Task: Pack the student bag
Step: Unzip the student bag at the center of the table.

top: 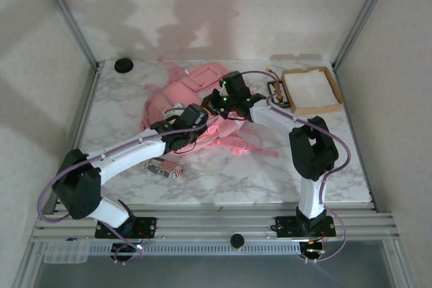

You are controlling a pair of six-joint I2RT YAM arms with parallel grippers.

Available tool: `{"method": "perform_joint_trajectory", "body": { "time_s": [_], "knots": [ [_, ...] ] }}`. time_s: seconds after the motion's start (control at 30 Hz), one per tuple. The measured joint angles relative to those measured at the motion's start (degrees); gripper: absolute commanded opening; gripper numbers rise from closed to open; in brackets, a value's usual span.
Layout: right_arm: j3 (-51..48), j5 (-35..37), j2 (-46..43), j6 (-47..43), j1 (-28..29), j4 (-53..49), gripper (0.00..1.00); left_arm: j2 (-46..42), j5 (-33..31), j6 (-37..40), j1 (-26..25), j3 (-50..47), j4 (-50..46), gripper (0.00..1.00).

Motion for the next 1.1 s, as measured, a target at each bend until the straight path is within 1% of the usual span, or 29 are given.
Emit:
{"method": "perform_joint_trajectory", "body": {
  "time_s": [0.17, 0.33, 0.7, 0.83, 1.1],
  "knots": [
    [-0.7, 0.1, -0.3, 0.7, 0.2, 1.6, 0.00, 0.3, -1.6, -2.3, 0.3, 0.7, 0.1, 0.34],
    [-1.2, 0.2, -0.3, 1.7, 0.7, 2.8, 0.00, 1.0, -1.9, -5.8, 0.3, 0.7, 0.1, 0.34],
    [-1.6, 0.7, -0.3, 2.4, 1.6, 3.8, 0.00, 3.4, -3.5, -12.7, 0.6, 0.6, -0.5, 0.36],
    [-1.7, 0.9, -0.4, 2.4, 1.6, 3.8, 0.00, 3.3, -4.3, -14.1, 1.2, 0.0, -0.4, 0.39],
    [-2.5, 1.6, -0.4, 2.5, 2.0, 5.8, 0.00, 3.5, -4.4, -14.6, 2.5, 0.0, 0.1, 0.24]
  ]
}}
